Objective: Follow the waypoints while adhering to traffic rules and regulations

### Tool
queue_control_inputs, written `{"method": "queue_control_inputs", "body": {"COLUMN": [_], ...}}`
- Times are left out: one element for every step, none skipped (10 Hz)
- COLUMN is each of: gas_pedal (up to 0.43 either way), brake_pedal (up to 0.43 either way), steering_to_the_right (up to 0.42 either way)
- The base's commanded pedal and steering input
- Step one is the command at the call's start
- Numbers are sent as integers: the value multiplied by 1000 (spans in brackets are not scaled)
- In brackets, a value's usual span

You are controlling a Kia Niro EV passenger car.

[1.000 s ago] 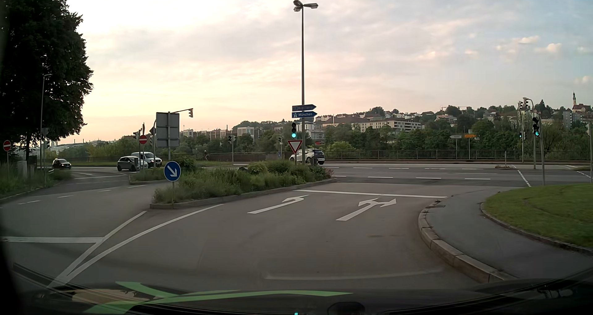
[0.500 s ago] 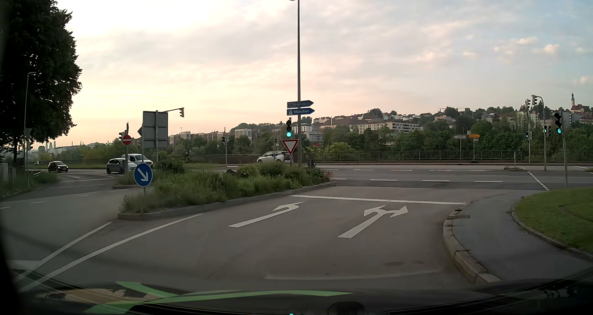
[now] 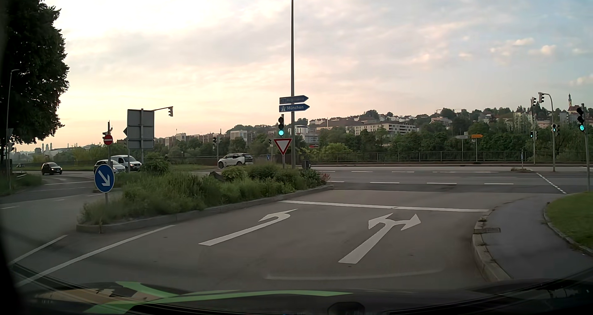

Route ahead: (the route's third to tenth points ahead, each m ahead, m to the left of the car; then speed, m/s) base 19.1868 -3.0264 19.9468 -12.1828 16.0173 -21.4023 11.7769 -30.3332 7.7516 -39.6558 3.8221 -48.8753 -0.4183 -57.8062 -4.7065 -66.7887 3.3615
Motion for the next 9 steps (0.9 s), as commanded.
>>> {"method": "queue_control_inputs", "body": {"gas_pedal": [0, 0, 0, 0, 0, 0, 0, 0, 47], "brake_pedal": [146, 73, 0, 0, 0, 0, 0, 0, 0], "steering_to_the_right": [47, 55, 69, 85, 104, 126, 149, 160, 165]}}
